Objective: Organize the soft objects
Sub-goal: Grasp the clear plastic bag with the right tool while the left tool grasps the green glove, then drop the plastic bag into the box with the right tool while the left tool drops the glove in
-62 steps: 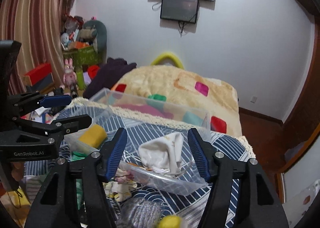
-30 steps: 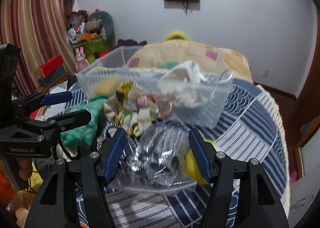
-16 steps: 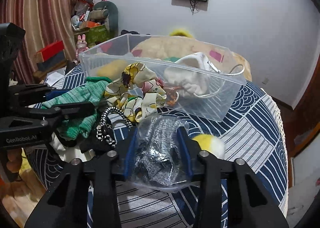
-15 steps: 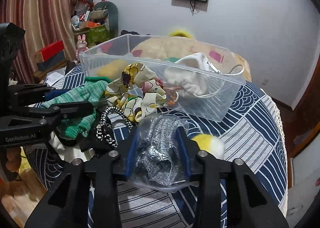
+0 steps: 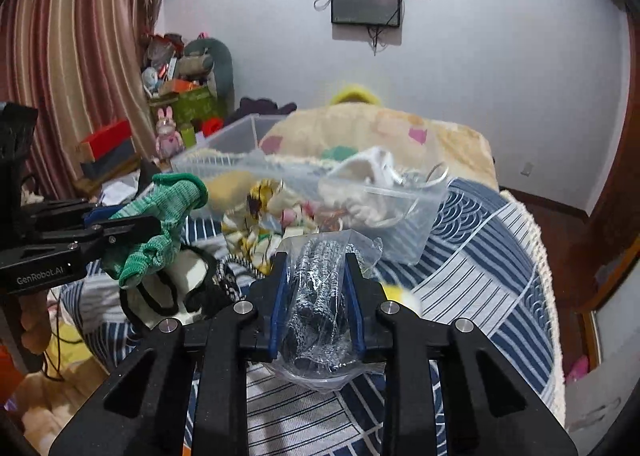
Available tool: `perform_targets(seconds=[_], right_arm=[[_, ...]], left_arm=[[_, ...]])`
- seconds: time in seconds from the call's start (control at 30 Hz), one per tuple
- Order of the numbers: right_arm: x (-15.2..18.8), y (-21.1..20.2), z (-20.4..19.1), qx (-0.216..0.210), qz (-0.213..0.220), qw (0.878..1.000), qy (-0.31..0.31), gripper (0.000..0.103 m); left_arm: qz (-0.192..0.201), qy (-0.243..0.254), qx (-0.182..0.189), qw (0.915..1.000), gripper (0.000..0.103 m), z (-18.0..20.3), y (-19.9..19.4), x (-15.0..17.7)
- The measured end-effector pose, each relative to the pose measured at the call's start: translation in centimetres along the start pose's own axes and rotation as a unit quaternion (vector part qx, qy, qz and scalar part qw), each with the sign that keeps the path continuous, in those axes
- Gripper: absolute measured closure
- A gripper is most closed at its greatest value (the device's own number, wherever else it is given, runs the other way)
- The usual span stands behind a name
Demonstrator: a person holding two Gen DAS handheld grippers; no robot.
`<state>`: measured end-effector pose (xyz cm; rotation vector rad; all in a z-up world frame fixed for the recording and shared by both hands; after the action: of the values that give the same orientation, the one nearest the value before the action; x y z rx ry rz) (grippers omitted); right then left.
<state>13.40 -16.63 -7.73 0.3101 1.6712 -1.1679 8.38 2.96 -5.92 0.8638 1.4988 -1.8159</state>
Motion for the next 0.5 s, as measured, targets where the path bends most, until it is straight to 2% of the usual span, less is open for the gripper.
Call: perform_targets(seconds=[0.5], right_arm=[[-4.4,-3.2,-0.2,0.011,0.081,0.997,0.003,0.08]], left_arm=[[0.068,-0.004,-0.013,0.9976,0.078,-0.5,-3.0,-4.2]])
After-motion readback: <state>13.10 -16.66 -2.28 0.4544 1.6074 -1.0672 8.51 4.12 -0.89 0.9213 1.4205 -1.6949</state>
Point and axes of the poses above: each gripper's, at about its wrist camera, not at the fingertips, and y roughly the way its jaws point, z to its right, x to its underside, the point moved 1 cm from there along y, roughly the way its jaws point, and after that the axes turned 1 degree about y, right-handed, at the moved point
